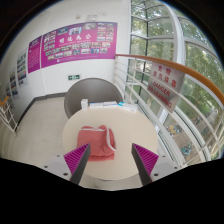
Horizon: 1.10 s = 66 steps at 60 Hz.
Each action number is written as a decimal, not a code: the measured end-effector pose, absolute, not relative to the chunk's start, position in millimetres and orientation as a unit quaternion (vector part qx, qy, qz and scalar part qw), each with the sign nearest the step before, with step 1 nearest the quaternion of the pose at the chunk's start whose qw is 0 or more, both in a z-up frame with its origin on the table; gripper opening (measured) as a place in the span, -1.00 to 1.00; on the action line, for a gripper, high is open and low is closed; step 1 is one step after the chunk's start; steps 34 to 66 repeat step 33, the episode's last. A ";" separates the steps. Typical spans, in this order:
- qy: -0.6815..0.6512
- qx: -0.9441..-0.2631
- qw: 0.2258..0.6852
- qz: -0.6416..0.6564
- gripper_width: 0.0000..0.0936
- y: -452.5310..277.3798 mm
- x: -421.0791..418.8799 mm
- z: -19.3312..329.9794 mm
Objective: Fold towel
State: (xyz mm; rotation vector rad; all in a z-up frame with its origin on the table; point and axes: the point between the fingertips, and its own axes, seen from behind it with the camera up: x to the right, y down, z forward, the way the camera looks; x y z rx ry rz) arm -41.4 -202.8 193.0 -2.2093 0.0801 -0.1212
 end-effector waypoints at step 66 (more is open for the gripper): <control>0.020 -0.889 0.455 -0.057 0.82 -319.5 -79.2 238.2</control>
